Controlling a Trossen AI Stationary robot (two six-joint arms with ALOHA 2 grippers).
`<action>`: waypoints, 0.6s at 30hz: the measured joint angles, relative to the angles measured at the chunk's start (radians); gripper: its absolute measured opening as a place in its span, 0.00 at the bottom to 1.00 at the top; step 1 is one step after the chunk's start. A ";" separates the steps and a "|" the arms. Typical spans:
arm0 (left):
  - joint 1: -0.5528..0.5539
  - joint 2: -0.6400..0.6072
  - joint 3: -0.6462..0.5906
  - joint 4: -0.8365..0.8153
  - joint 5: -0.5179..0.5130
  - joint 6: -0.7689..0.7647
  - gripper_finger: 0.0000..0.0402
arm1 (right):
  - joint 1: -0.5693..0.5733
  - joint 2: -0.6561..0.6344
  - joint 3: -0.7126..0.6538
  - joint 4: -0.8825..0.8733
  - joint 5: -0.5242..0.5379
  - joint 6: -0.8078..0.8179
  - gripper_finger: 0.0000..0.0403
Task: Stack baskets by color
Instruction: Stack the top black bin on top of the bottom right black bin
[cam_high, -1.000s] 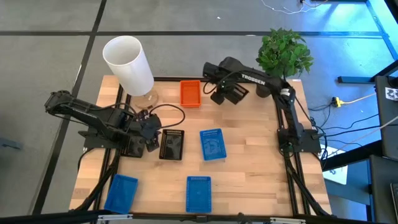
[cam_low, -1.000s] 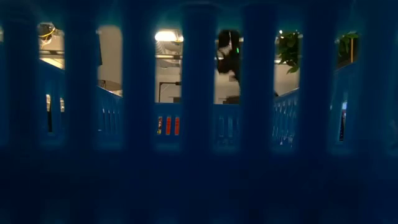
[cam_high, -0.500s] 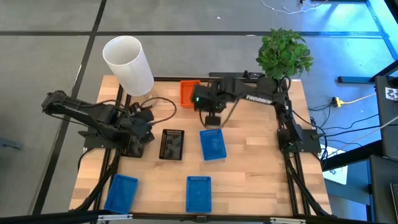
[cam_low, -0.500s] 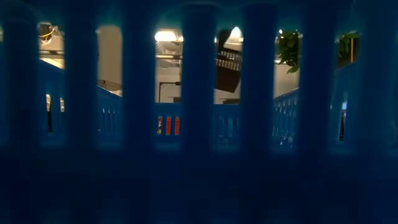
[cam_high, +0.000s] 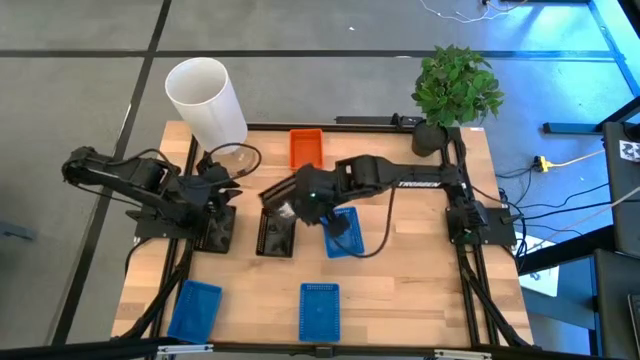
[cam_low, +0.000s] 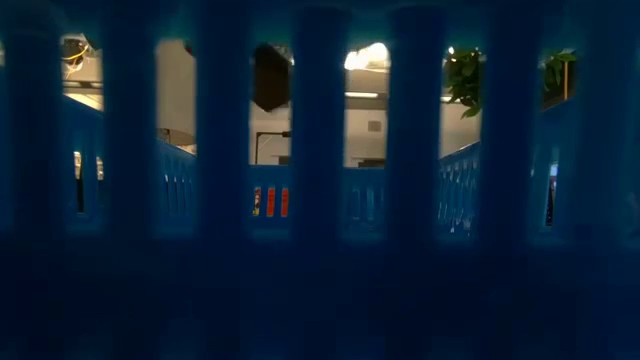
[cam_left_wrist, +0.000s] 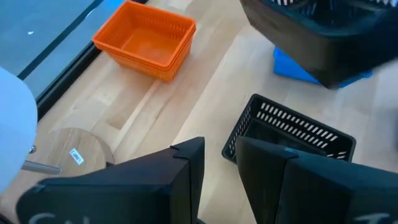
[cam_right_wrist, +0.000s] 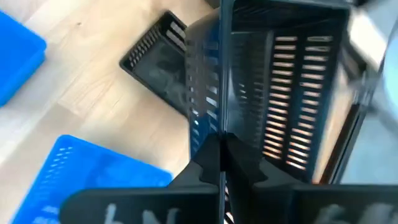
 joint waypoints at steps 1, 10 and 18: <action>0.000 0.000 0.000 0.000 0.000 0.000 0.21 | 0.006 0.000 0.000 0.015 -0.002 -0.045 0.00; 0.000 -0.001 0.000 0.001 0.014 -0.011 0.21 | 0.030 0.028 0.000 0.084 -0.118 -0.415 0.00; 0.000 -0.050 0.000 0.012 0.093 -0.018 0.21 | 0.018 0.113 0.000 0.126 -0.134 -0.631 0.00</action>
